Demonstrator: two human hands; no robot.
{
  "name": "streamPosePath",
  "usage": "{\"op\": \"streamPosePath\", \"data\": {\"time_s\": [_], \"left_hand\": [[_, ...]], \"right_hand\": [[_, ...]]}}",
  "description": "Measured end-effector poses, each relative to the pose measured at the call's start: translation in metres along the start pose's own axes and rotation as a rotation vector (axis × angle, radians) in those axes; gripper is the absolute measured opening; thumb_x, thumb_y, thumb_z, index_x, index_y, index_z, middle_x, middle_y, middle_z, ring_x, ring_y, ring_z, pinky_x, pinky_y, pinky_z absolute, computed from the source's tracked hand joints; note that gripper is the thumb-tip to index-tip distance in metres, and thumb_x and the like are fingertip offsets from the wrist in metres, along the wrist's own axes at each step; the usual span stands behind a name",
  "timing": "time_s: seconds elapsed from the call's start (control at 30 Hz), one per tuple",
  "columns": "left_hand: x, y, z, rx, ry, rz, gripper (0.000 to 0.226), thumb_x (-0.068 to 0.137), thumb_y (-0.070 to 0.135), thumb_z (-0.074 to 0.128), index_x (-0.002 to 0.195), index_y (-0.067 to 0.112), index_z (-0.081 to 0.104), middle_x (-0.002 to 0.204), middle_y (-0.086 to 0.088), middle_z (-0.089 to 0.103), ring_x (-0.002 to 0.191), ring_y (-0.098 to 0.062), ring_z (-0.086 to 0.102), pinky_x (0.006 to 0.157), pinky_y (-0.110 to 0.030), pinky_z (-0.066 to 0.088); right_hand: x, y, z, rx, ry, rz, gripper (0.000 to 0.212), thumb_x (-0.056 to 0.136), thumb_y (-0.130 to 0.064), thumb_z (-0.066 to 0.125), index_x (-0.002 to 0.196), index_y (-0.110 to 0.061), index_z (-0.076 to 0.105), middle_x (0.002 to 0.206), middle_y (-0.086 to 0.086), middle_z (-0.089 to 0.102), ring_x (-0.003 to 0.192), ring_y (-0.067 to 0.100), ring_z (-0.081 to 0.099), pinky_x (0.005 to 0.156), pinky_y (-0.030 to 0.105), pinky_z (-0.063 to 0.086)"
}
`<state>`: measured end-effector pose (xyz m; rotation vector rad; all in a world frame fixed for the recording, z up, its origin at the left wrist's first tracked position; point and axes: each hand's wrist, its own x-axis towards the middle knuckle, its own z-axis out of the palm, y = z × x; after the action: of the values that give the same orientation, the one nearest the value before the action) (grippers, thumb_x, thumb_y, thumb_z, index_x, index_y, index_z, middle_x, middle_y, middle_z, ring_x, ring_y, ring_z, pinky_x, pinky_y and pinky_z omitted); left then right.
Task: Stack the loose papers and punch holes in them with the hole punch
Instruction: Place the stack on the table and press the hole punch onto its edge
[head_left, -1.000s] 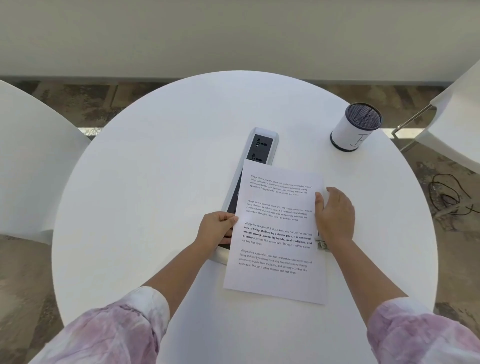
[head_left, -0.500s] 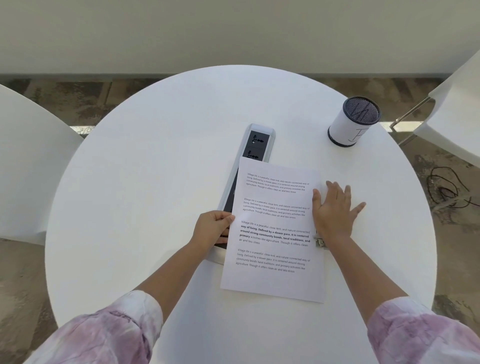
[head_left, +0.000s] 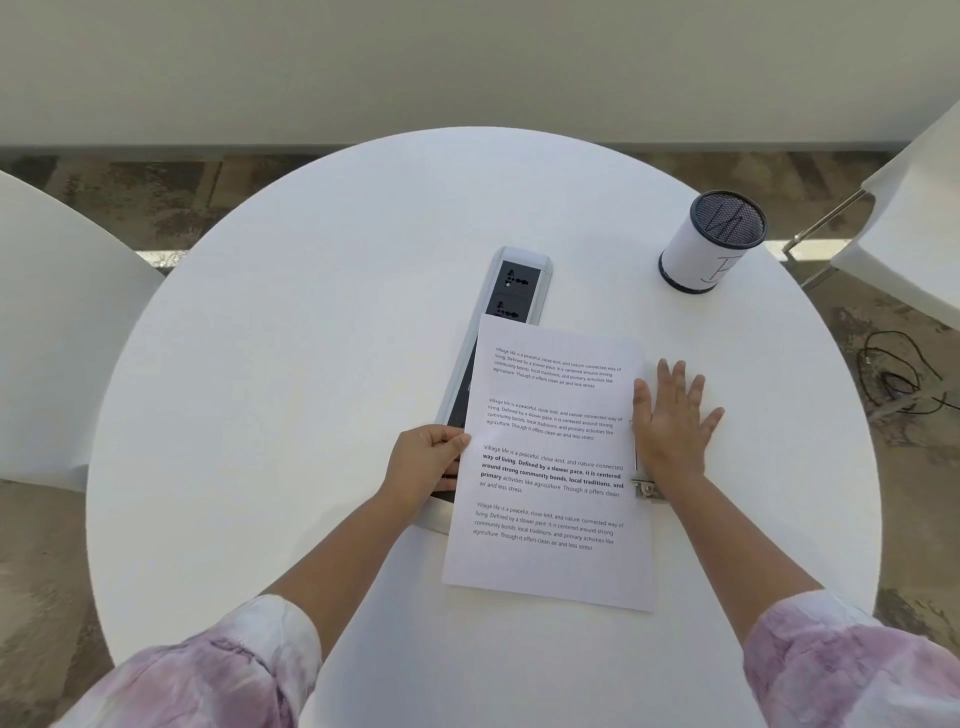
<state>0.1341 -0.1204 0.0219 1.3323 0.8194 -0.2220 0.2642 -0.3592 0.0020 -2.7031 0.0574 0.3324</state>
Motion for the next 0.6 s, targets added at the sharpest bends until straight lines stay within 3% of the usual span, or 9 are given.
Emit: {"op": "streamPosePath", "data": {"time_s": [0.33, 0.6], "left_hand": [[0.0031, -0.0049, -0.0029, 0.015, 0.002, 0.006, 0.015, 0.089, 0.011, 0.058, 0.097, 0.001, 0.065, 0.084, -0.016, 0.07, 0.063, -0.021, 0.066, 0.054, -0.028, 0.057], [0.0001, -0.0035, -0.0012, -0.009, -0.001, 0.024, 0.009, 0.09, 0.009, 0.057, 0.087, 0.007, 0.065, 0.075, -0.01, 0.069, 0.054, -0.012, 0.066, 0.048, -0.023, 0.054]], "right_hand": [[0.0015, 0.0019, 0.0024, 0.002, -0.024, 0.021, 0.064, 0.095, -0.052, 0.016, 0.149, -0.02, 0.003, 0.159, -0.003, -0.004, 0.145, 0.014, -0.013, 0.115, 0.048, -0.016], [0.0018, 0.0001, 0.0026, -0.005, -0.035, 0.027, 0.062, 0.096, -0.051, 0.016, 0.149, -0.021, 0.004, 0.158, -0.004, -0.005, 0.145, 0.013, -0.013, 0.115, 0.048, -0.015]]}}
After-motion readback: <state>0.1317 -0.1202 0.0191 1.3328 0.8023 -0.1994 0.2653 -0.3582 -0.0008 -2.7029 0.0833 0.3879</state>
